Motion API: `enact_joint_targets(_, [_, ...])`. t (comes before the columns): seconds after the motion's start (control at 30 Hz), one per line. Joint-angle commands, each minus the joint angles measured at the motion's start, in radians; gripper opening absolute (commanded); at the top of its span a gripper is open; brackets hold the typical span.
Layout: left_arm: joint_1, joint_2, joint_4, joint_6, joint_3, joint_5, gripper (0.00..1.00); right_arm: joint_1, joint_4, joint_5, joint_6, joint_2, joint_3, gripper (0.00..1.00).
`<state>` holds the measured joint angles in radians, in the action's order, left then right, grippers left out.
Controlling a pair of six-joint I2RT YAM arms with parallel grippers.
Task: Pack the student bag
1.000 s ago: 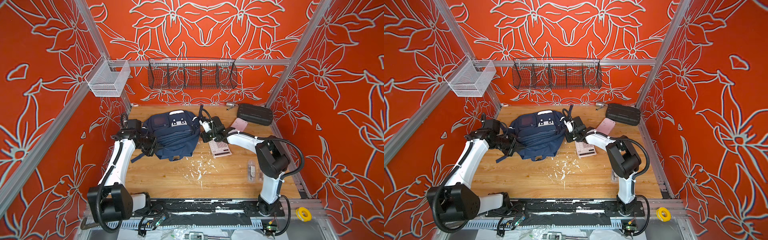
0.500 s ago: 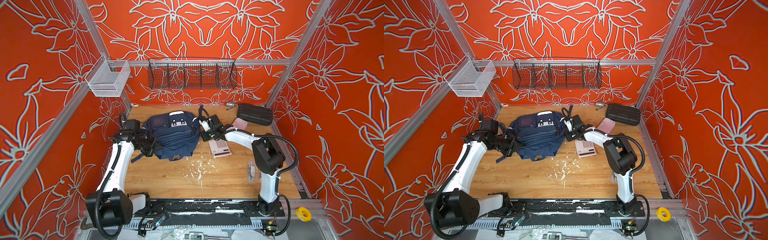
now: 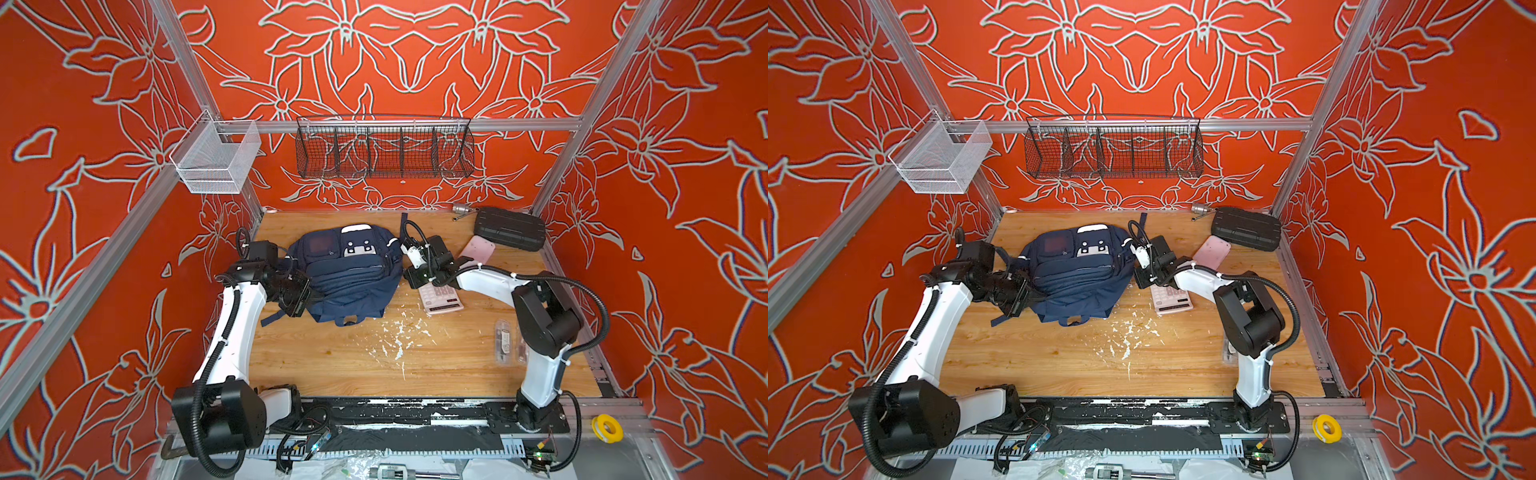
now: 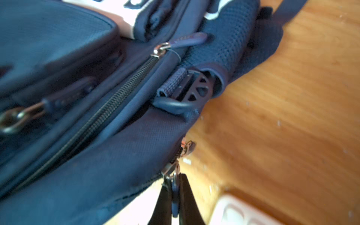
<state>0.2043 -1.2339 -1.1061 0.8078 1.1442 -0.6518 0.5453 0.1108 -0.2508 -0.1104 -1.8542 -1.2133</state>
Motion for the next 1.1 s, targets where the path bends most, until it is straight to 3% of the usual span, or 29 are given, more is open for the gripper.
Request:
enact_joint_targets(0.0, [0.049,-0.007,-0.066,-0.079,0.048,0.01,0.0,-0.031,-0.074,0.02,0.002,0.098,0.066,0.0])
enact_joint_targets(0.1, [0.072,-0.036,-0.09,-0.117,0.066,-0.004,0.0,-0.031,-0.101,-0.005,0.022,0.123,0.109,0.0])
enact_joint_targets(0.27, [0.073,-0.035,-0.107,-0.139,0.072,-0.013,0.0,-0.042,0.01,0.051,0.006,0.05,0.023,0.0])
enact_joint_targets(0.53, [0.068,-0.004,0.029,-0.057,-0.065,-0.139,0.0,-0.041,0.003,0.033,-0.003,0.012,-0.015,0.0])
enact_joint_targets(0.57, [0.064,0.003,0.058,-0.039,-0.083,-0.157,0.0,-0.042,-0.007,0.021,0.006,0.022,-0.006,0.01])
enact_joint_targets(0.63, [0.05,0.022,0.101,-0.006,-0.098,-0.17,0.0,-0.041,-0.013,-0.008,0.036,0.043,0.008,0.15])
enact_joint_targets(0.67, [0.04,0.033,0.123,0.008,-0.097,-0.171,0.05,-0.041,-0.014,-0.035,0.056,0.057,0.013,0.23])
enact_joint_targets(0.73, [0.019,0.056,0.155,0.017,-0.078,-0.169,0.27,-0.041,-0.024,-0.136,0.107,0.089,0.028,0.37])
enact_joint_targets(0.9, [-0.058,0.119,0.145,-0.019,0.03,-0.041,0.51,-0.042,0.001,-0.13,0.157,0.186,0.067,0.53])
enact_joint_targets(0.93, [-0.072,0.128,0.138,-0.032,0.047,-0.012,0.68,-0.042,-0.001,-0.119,0.17,0.218,0.084,0.55])
enact_joint_targets(0.97, [-0.085,0.135,0.135,-0.046,0.059,0.015,0.77,-0.041,-0.006,-0.108,0.175,0.244,0.099,0.57])
enact_joint_targets(1.07, [-0.126,0.138,0.154,-0.128,0.08,0.046,0.78,-0.043,-0.016,-0.096,0.197,0.328,0.13,0.6])
